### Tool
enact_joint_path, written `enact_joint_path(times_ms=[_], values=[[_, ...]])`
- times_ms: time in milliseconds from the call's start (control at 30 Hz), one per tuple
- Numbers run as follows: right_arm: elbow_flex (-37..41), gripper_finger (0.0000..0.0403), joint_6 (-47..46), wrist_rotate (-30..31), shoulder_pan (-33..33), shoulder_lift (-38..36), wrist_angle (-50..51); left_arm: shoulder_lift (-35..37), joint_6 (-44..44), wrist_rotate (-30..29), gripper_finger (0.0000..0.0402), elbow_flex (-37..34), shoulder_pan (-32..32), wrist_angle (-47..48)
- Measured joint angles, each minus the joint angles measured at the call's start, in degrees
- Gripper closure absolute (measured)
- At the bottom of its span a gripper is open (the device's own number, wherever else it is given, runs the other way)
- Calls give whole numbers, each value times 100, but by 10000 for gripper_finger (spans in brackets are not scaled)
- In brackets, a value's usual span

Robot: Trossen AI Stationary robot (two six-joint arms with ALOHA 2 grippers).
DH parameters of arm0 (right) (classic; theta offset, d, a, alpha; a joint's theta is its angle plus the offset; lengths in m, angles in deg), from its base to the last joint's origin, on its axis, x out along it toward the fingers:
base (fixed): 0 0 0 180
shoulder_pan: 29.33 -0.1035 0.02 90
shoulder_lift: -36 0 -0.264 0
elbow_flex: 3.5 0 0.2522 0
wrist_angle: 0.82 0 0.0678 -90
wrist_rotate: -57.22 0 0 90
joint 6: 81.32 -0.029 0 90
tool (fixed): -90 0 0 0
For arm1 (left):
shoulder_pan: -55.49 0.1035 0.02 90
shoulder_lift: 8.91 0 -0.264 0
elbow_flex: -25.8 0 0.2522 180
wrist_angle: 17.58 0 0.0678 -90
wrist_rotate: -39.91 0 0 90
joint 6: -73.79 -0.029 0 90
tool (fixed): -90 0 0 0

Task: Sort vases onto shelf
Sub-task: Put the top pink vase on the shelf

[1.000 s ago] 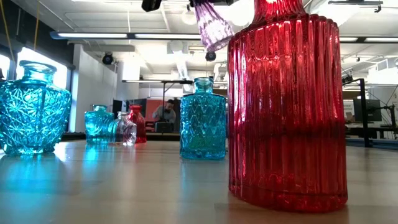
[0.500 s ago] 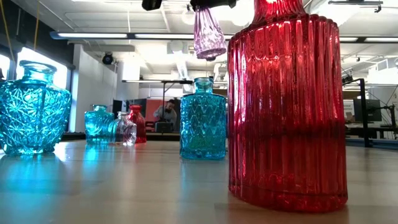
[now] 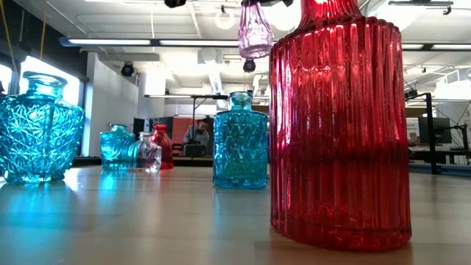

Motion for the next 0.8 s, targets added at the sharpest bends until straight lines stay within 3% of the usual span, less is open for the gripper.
enact_joint_path(times_ms=[600, 800], values=[[0, 320, -764, 226, 1355, -45, -474, 713, -1483, -5, 289, 0, 563, 2], [0, 320, -894, 742, 1560, -45, -480, 860, -1820, -3, 289, 0, 642, 21]])
